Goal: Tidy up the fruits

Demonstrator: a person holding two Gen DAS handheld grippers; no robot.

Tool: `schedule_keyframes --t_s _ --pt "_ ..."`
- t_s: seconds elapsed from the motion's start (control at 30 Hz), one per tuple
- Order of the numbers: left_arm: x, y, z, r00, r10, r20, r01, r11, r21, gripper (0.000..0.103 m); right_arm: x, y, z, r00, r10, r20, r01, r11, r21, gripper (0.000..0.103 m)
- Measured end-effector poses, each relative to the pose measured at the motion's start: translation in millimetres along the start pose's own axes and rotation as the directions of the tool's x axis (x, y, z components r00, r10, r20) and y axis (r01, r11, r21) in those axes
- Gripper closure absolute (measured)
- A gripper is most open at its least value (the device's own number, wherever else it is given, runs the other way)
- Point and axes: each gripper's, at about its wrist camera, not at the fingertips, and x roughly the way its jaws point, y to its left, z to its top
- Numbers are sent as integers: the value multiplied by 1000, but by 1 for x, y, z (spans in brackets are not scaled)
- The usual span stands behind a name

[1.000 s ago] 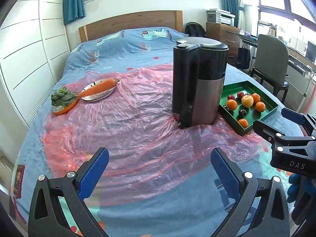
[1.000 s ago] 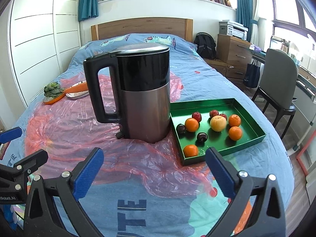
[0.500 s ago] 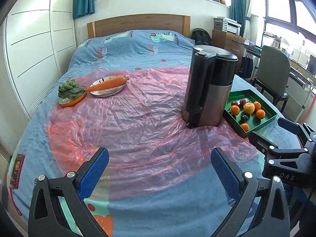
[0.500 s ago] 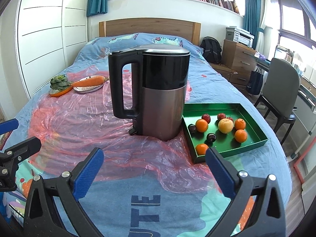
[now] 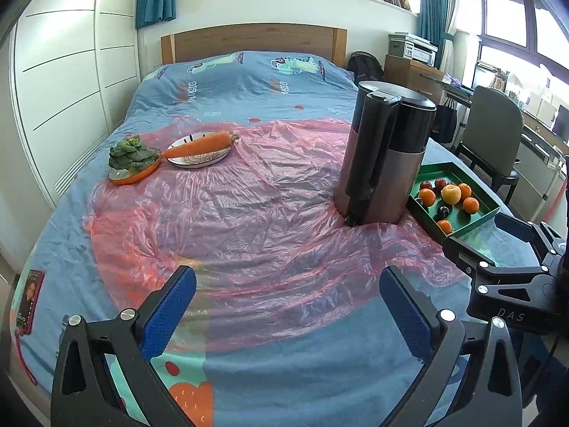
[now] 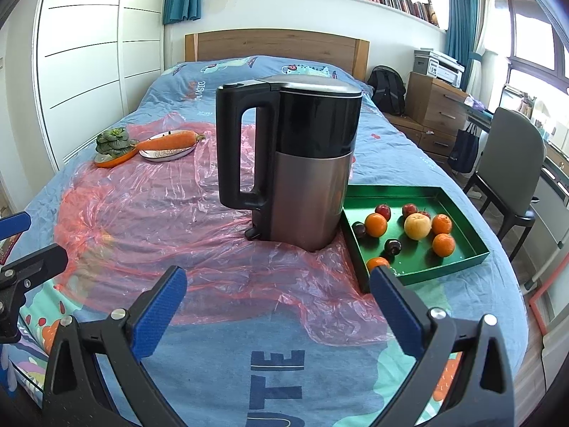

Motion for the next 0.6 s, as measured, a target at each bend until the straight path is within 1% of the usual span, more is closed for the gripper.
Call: schedule_keyframes --t_s 0.43,0.6 --pt "4 4 -1 1000 3 -3 -3 1000 -4 1 2 2 3 1000 2 7 -2 1000 1 0" --pt "5 3 0 1000 -7 -6 7 1000 -3 2 4 -1 4 1000 -3 9 3 1000 5 0"
